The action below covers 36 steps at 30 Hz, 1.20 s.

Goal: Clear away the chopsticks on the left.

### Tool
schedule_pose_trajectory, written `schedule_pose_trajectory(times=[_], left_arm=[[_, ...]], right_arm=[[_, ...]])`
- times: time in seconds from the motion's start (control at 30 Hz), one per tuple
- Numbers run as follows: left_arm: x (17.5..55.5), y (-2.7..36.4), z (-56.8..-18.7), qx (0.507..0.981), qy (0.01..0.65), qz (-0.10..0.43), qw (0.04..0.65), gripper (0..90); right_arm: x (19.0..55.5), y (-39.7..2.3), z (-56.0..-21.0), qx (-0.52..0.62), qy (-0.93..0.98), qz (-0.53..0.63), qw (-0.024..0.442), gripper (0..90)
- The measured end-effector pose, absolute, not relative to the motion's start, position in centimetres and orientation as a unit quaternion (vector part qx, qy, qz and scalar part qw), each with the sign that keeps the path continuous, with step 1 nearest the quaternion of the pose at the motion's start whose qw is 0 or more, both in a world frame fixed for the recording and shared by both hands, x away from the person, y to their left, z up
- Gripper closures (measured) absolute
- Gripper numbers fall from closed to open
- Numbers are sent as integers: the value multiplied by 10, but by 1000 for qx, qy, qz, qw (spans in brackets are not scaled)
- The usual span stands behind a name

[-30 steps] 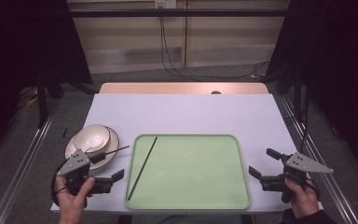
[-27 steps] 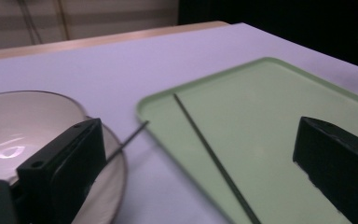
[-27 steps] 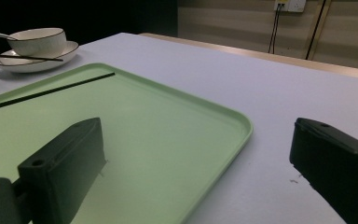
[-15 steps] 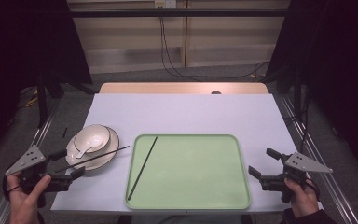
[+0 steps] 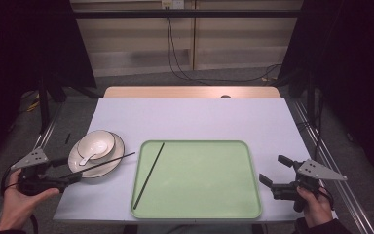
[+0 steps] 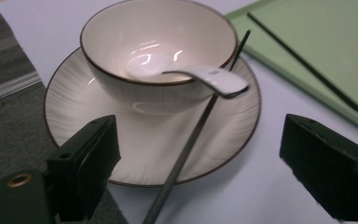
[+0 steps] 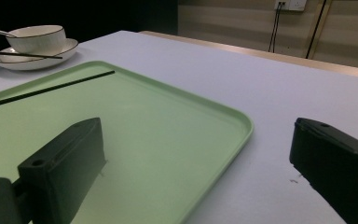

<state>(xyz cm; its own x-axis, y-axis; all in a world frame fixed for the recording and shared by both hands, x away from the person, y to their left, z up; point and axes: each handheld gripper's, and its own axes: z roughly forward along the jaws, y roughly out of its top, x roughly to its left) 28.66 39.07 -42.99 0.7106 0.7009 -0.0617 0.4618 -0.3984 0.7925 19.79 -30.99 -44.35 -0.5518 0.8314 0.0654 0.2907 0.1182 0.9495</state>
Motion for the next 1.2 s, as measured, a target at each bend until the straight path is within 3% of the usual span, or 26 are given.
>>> schedule_pose_trajectory(times=[0.1,0.17,0.27,0.47,0.57,1.03,1.2], left_arm=[[293,391,-436,834,350,143,403,128],[296,390,-441,839,344,143,397,208],[300,389,-445,844,337,156,388,245],[307,382,-448,864,313,136,370,501],[309,379,-448,873,303,133,359,568],[314,365,-453,892,282,102,339,792],[314,361,-451,896,273,91,339,822]], right_arm=[[198,-310,-443,397,704,531,255,29],[198,-310,-444,397,704,530,256,29],[198,-310,-443,397,704,531,256,29],[198,-310,-444,397,705,530,254,29],[198,-310,-444,397,705,530,254,29],[198,-310,-444,400,704,530,253,29],[198,-310,-444,400,704,529,255,29]])
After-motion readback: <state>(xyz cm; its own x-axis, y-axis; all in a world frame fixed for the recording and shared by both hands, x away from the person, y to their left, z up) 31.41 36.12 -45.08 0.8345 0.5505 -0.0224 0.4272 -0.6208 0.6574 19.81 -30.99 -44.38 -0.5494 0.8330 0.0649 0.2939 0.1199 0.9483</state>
